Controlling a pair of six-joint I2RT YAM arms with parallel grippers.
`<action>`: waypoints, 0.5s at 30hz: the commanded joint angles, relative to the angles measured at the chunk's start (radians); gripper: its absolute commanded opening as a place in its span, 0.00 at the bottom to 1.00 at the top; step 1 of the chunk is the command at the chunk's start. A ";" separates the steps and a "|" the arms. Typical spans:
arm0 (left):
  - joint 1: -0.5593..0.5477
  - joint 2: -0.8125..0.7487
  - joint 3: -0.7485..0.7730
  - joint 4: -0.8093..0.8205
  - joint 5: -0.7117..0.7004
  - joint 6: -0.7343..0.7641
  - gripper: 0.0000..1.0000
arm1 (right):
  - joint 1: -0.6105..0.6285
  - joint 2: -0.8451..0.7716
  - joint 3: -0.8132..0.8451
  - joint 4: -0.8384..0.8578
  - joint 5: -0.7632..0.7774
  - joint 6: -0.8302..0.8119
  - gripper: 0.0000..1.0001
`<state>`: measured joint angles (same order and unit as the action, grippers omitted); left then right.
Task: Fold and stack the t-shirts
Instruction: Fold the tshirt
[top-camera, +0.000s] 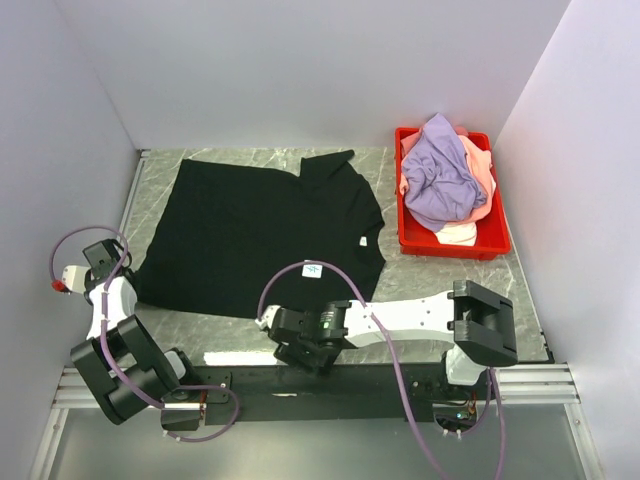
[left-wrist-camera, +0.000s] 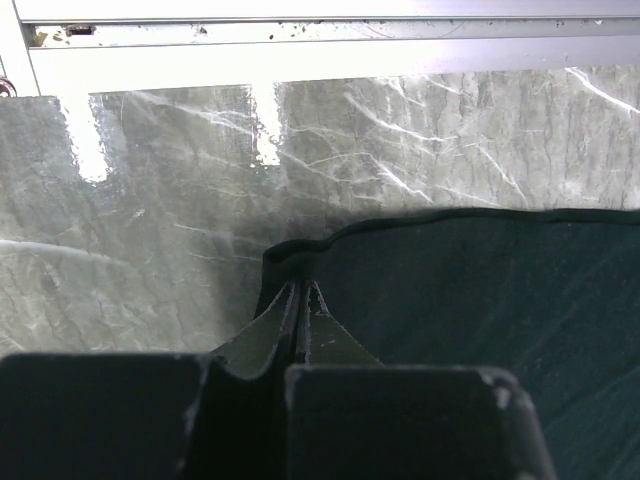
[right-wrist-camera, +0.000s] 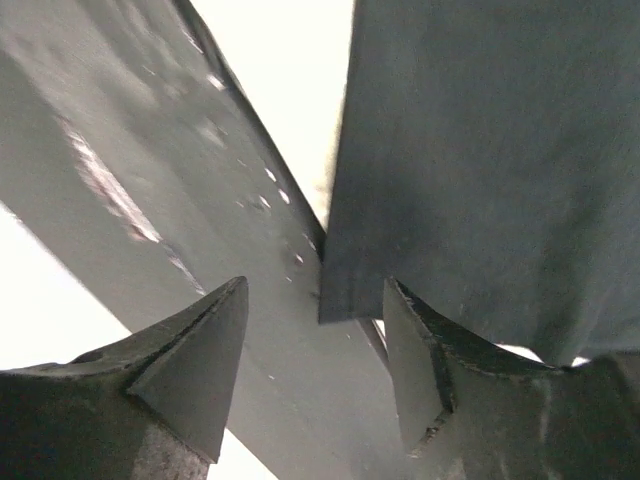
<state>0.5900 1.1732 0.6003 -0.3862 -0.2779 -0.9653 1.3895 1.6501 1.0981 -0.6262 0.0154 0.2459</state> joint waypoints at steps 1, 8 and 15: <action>0.001 -0.024 -0.004 0.000 -0.012 -0.013 0.01 | -0.009 -0.007 -0.033 0.002 0.001 0.017 0.62; 0.002 -0.020 -0.005 0.006 0.000 -0.007 0.01 | -0.043 0.020 -0.053 0.019 -0.100 -0.026 0.59; 0.002 -0.040 -0.014 0.010 -0.001 -0.009 0.01 | -0.049 0.073 -0.038 -0.015 -0.155 -0.010 0.57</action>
<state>0.5900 1.1648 0.5926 -0.3855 -0.2771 -0.9649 1.3476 1.7119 1.0527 -0.6262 -0.0910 0.2340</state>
